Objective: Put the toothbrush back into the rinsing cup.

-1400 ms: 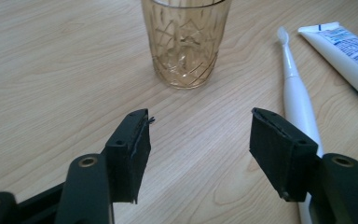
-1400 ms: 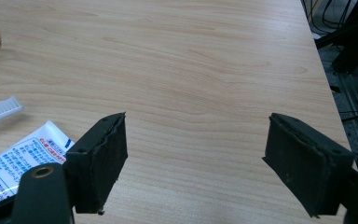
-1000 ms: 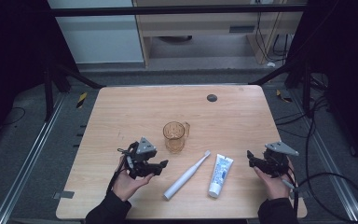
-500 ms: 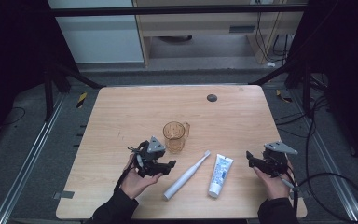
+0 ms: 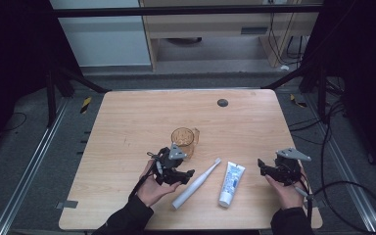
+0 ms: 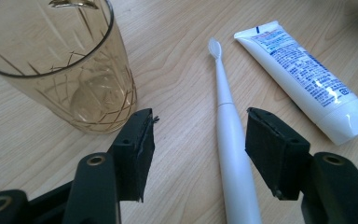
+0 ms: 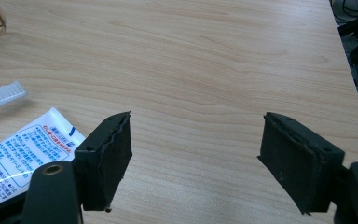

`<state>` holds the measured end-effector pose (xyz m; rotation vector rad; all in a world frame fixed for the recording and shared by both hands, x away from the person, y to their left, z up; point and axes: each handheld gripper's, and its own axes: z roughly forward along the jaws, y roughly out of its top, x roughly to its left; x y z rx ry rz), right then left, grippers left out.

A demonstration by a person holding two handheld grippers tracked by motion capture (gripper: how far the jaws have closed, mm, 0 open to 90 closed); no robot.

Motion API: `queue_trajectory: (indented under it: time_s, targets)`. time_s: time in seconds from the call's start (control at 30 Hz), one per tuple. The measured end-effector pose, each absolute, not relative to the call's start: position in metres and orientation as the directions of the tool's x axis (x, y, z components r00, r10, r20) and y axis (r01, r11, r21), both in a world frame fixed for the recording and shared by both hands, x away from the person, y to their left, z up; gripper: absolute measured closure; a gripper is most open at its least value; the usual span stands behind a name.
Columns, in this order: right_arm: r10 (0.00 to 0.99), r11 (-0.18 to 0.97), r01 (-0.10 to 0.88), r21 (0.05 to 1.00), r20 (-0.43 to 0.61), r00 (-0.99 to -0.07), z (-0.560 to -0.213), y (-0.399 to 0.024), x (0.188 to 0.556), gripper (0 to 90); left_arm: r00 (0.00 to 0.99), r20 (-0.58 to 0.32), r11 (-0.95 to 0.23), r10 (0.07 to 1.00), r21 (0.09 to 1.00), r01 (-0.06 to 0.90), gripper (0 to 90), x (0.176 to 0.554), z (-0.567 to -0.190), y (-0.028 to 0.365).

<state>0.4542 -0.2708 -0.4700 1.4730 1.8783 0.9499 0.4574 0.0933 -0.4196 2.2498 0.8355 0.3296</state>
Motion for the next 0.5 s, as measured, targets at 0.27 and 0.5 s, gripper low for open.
queue_trajectory:
  time_s: [0.27, 0.5]
  targets:
    - [0.972, 0.143, 0.576, 0.805, -0.003, -0.236, -0.47, -0.271, 0.455, 25.3, 0.77, -0.018, -0.561, 0.637, 0.674, 0.48, 41.4, 0.462, -0.423, 0.081]
    - [0.971, 0.142, 0.58, 0.802, 0.0, -0.238, -0.471, -0.271, 0.455, 25.7, 0.782, -0.025, -0.58, 0.623, 0.655, 0.484, 41.4, 0.467, -0.427, 0.071]
